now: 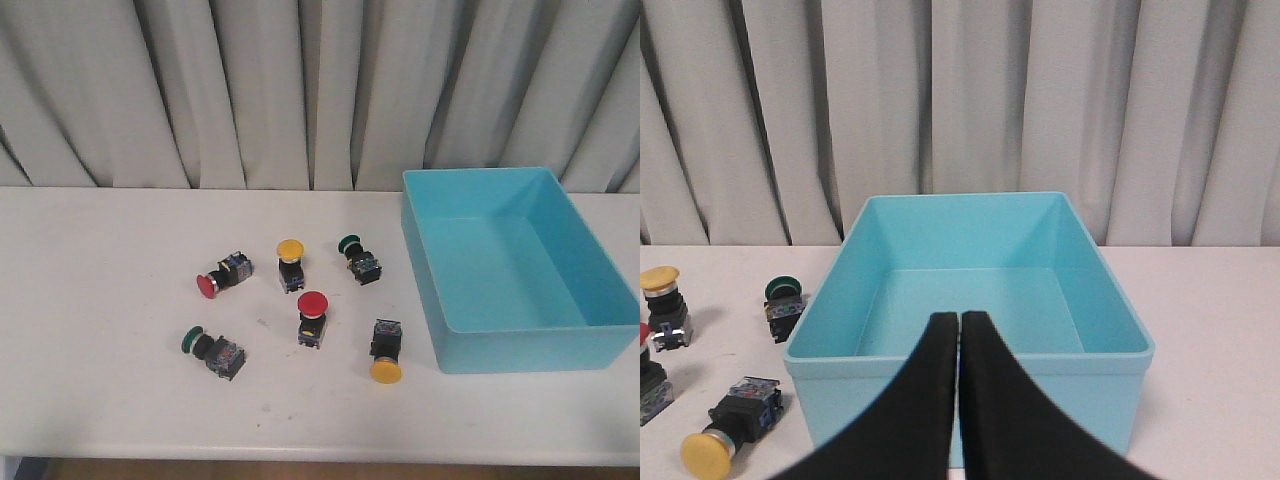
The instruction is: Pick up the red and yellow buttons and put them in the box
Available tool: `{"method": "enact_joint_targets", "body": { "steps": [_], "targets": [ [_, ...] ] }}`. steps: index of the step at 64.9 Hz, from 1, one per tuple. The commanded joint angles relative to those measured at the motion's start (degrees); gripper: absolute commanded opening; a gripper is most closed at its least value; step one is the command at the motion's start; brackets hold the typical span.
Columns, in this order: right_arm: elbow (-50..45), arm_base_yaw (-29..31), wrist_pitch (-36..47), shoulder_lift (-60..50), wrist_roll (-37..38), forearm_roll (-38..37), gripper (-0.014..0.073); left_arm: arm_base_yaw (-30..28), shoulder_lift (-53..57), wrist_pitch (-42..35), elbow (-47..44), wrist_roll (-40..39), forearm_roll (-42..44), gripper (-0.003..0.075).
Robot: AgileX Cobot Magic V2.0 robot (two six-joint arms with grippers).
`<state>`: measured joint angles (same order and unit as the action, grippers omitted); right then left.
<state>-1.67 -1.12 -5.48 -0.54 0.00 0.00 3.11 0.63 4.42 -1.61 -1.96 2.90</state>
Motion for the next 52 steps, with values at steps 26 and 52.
{"method": "enact_joint_targets", "body": {
  "steps": [26, 52],
  "targets": [
    [6.64, 0.33, 1.73, -0.51, 0.31, 1.12, -0.0003, -0.14, 0.74, -10.33, 2.7, -3.68, -0.23, -0.0006],
    [31.03, 0.33, -12.12, 13.77, 0.0, 0.0, -0.0003, -0.14, -13.68, 5.9, 29.4, -3.63, -0.23, -0.0006]
  ]
}}
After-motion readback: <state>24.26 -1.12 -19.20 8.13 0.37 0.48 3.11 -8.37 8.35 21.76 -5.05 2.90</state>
